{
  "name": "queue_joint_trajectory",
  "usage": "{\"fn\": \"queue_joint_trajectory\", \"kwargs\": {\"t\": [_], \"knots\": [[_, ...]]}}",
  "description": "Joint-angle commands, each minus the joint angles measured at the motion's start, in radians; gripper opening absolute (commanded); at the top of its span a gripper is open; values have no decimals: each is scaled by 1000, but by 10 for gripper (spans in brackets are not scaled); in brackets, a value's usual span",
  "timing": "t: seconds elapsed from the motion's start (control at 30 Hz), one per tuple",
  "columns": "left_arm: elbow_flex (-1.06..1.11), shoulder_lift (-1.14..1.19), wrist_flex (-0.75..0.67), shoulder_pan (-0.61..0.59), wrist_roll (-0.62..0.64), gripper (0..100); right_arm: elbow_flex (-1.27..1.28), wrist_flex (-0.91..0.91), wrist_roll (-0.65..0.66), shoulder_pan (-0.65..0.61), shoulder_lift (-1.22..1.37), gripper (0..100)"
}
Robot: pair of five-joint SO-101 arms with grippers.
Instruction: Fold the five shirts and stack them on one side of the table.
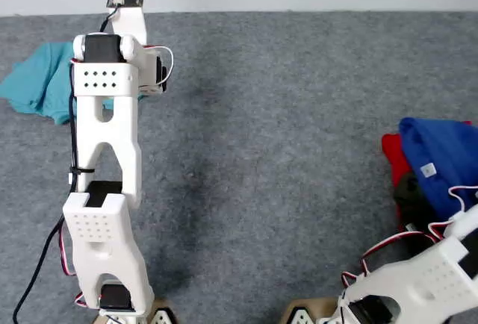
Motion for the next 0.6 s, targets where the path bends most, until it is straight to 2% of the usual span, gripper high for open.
{"fn": "queue_joint_trajectory", "kwargs": {"t": [0.0, 0.37, 0.57], "knots": [[-2, -63, 20, 2, -8, 93, 2, -16, 12, 2, -36, 10], [-2, -63, 20, 2, -8, 93, 2, -15, -21, -232, -424, 10], [-2, -63, 20, 2, -8, 93, 3, 50, -18, -203, -587, 10]]}}
